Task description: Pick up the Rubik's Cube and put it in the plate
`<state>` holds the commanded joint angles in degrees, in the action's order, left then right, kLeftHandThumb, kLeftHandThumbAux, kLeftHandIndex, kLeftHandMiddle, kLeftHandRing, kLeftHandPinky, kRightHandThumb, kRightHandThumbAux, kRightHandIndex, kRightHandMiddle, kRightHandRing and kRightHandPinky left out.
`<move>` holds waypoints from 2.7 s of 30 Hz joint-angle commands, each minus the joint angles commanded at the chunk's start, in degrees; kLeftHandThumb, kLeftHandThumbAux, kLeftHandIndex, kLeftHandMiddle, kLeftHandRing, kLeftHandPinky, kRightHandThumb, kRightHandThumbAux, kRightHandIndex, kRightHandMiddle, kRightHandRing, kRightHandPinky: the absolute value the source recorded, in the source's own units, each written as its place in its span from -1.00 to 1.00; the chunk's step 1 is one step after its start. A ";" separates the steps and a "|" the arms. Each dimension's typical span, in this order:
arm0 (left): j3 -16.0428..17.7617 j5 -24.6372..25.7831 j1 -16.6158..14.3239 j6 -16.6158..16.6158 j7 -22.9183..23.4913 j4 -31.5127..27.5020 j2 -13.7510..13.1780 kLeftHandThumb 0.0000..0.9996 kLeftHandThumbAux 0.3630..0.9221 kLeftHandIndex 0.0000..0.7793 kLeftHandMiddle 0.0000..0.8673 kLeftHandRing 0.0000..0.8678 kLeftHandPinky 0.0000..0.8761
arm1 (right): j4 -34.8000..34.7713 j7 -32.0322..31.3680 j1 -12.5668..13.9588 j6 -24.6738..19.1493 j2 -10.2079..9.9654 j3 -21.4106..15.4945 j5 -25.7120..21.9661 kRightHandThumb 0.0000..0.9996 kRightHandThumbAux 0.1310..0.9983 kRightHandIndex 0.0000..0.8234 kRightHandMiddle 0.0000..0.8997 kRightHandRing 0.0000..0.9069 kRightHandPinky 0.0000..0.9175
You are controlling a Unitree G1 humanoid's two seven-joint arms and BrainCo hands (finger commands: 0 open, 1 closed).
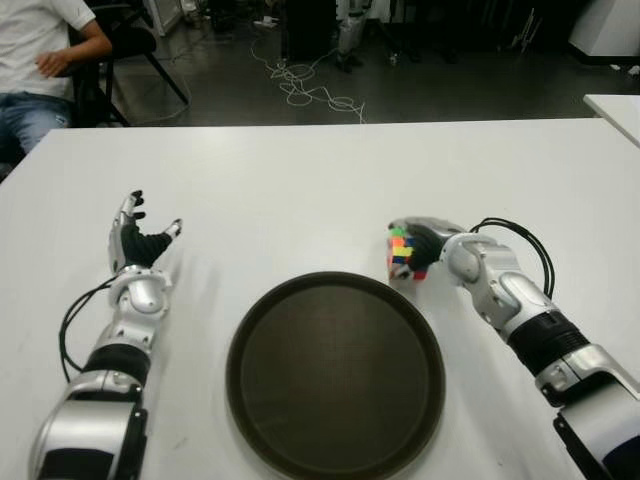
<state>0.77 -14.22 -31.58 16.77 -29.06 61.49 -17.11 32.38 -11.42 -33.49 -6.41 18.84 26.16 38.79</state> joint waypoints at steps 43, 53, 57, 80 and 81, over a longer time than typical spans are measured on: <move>0.13 0.03 0.20 1.66 0.46 0.39 -0.20 -0.31 0.47 -0.68 -0.59 -0.54 -0.41 | 7.65 15.43 1.03 12.57 -3.28 -7.25 -9.33 0.41 0.36 0.06 0.70 0.71 0.68; -0.27 -0.48 0.22 1.64 0.17 0.30 -0.30 -0.35 0.42 -0.67 -0.58 -0.54 -0.45 | 8.62 15.43 0.78 13.56 -3.13 -7.16 -9.65 0.41 0.36 0.06 0.70 0.71 0.68; -0.07 -0.19 0.31 1.95 0.69 0.19 -0.25 -0.31 0.42 -0.67 -0.58 -0.56 -0.47 | 8.66 15.28 0.64 13.13 -3.06 -6.87 -9.27 0.41 0.36 0.05 0.68 0.70 0.67; 0.14 0.24 0.27 2.24 1.05 0.37 -0.23 -0.40 0.40 -0.68 -0.57 -0.53 -0.44 | 8.68 15.86 -0.01 12.50 -2.96 -8.20 -10.16 0.41 0.36 0.06 0.71 0.72 0.69; 0.03 0.07 0.25 2.13 0.89 0.42 -0.27 -0.41 0.40 -0.69 -0.58 -0.55 -0.45 | 8.75 15.79 -0.12 12.53 -2.85 -8.66 -10.61 0.41 0.36 0.06 0.71 0.71 0.68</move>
<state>0.80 -14.15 -31.33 18.90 -28.17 61.91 -17.37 41.13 4.37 -33.61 6.11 15.99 17.50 28.19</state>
